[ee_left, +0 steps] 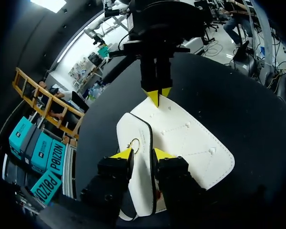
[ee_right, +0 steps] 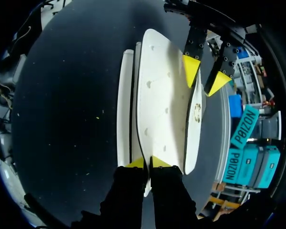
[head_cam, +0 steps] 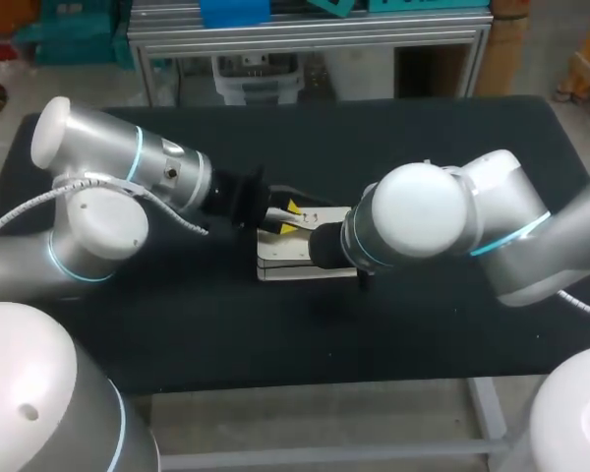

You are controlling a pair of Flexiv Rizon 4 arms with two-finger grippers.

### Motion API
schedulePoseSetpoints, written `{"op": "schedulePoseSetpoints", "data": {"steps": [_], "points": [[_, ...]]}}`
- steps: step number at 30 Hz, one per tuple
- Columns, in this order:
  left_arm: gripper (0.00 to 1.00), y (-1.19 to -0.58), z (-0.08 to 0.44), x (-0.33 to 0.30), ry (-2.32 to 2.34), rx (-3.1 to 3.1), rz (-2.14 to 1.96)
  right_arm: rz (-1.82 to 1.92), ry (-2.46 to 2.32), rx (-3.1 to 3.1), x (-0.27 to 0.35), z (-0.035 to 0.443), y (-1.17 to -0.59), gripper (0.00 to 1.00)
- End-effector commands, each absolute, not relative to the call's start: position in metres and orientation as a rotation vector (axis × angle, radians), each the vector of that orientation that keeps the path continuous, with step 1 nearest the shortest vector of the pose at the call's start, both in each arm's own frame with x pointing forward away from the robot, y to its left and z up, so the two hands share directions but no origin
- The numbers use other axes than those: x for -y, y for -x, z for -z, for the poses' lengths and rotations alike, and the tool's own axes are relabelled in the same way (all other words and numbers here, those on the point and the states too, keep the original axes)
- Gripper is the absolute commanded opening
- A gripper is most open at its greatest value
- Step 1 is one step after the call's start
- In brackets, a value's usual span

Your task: Pick up the bag, open it, inspect its contents, close it, and place it on the opposite side

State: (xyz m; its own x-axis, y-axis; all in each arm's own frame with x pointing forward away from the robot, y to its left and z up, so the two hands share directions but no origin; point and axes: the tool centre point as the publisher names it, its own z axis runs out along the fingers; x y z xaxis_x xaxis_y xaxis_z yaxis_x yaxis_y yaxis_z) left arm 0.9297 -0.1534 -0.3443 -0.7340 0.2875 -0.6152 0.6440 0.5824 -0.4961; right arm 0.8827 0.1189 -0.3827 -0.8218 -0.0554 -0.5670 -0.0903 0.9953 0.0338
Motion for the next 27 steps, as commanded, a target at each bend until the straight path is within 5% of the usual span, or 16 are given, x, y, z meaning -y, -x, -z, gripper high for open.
{"op": "schedulePoseSetpoints", "data": {"steps": [1,5,7,9,27], "points": [[0.85,-0.917,0.354,0.149,-0.68,-2.221,0.994,-0.08,0.1,-2.534,-0.119,0.386,-0.883,0.0],[0.65,-0.917,0.36,0.151,-0.678,-2.174,0.976,-0.08,0.1,-2.534,-0.119,0.386,-0.883,0.0],[0.47,-0.918,0.361,0.152,-0.68,-2.162,0.976,-0.08,0.1,-2.534,-0.119,0.386,-0.883,0.0],[0.02,-0.92,0.362,0.154,-0.675,-2.152,0.961,-0.08,0.1,-2.534,-0.119,0.386,-0.883,0.0],[0.0,-0.973,0.306,0.146,-0.45,-2.462,1.081,-0.08,0.1,-2.534,-0.119,0.386,-0.883,0.0]]}}
